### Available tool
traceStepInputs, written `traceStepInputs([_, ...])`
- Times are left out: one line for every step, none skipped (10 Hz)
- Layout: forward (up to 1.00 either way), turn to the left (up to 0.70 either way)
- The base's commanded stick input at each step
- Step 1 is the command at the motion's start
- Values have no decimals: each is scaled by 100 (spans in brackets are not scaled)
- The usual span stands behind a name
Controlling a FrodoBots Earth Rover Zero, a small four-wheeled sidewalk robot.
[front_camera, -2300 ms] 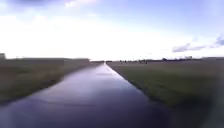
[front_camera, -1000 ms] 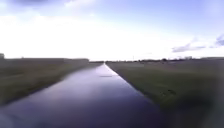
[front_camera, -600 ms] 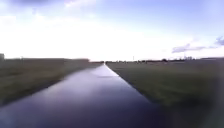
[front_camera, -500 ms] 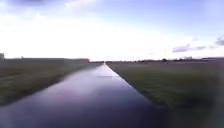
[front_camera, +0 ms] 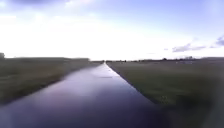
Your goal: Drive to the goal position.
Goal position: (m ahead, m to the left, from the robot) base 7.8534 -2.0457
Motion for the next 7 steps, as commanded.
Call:
traceStepInputs([45, 0])
traceStepInputs([45, 0])
traceStepInputs([45, 0])
traceStepInputs([45, 0])
traceStepInputs([45, 0])
traceStepInputs([45, 0])
traceStepInputs([45, 0])
